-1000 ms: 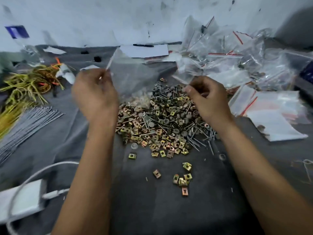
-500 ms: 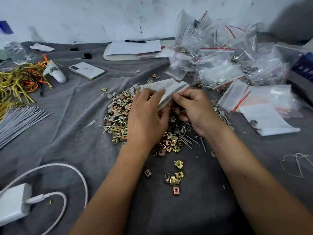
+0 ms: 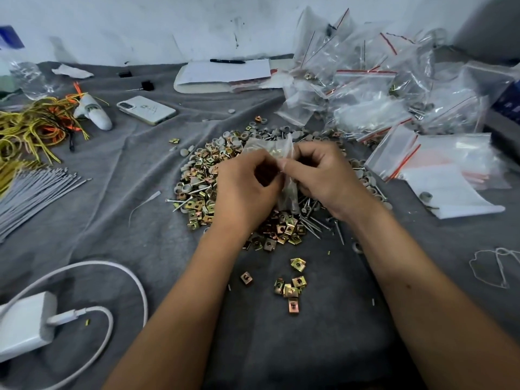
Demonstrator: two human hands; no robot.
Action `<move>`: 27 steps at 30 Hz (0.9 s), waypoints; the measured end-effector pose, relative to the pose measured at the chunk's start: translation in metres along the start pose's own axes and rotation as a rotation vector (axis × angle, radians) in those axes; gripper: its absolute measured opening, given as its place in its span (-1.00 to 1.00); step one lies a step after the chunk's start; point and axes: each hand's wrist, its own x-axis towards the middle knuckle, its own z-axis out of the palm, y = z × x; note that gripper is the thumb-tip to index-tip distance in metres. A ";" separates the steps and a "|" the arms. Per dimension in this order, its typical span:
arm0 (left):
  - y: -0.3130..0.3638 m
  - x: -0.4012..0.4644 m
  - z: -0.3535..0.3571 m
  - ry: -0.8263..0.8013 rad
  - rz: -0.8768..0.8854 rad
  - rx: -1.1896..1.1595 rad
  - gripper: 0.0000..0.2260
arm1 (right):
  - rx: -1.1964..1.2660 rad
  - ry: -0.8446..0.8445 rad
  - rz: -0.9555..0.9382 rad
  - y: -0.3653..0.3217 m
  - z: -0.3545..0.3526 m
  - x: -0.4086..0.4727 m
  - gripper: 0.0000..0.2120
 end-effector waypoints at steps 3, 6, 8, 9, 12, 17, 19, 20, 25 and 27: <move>-0.002 0.004 -0.010 0.216 0.034 0.065 -0.92 | -0.243 0.201 -0.102 0.001 -0.008 0.001 -0.74; -0.002 0.008 -0.020 0.481 0.084 0.141 -0.93 | -0.461 0.405 -0.135 0.000 -0.007 0.004 -0.73; 0.002 0.007 -0.021 0.572 0.161 0.215 -0.92 | -0.456 0.325 -0.169 0.001 -0.003 0.003 -0.72; 0.002 0.007 -0.023 0.619 0.182 0.233 -0.92 | -0.408 0.225 -0.172 0.001 -0.005 0.002 -0.71; -0.003 0.009 -0.038 0.788 0.196 0.280 -0.95 | -0.402 -0.124 -0.140 -0.005 -0.020 -0.002 -0.68; -0.004 0.008 -0.035 0.528 0.090 0.458 -0.96 | -0.536 -0.405 0.067 -0.020 -0.044 -0.003 -0.78; -0.006 0.006 -0.024 0.303 0.006 0.433 -0.93 | -0.632 -0.544 0.137 -0.025 -0.046 -0.005 -0.82; -0.006 0.004 -0.019 0.224 -0.013 0.427 -0.93 | -0.703 -0.577 0.148 -0.028 -0.045 -0.007 -0.79; -0.008 0.003 -0.010 0.092 -0.039 0.440 -0.95 | -0.888 -0.566 0.110 -0.039 -0.033 -0.009 -0.77; -0.010 0.003 -0.008 0.108 -0.076 0.371 -0.92 | -0.909 -0.588 0.087 -0.039 -0.030 -0.009 -0.85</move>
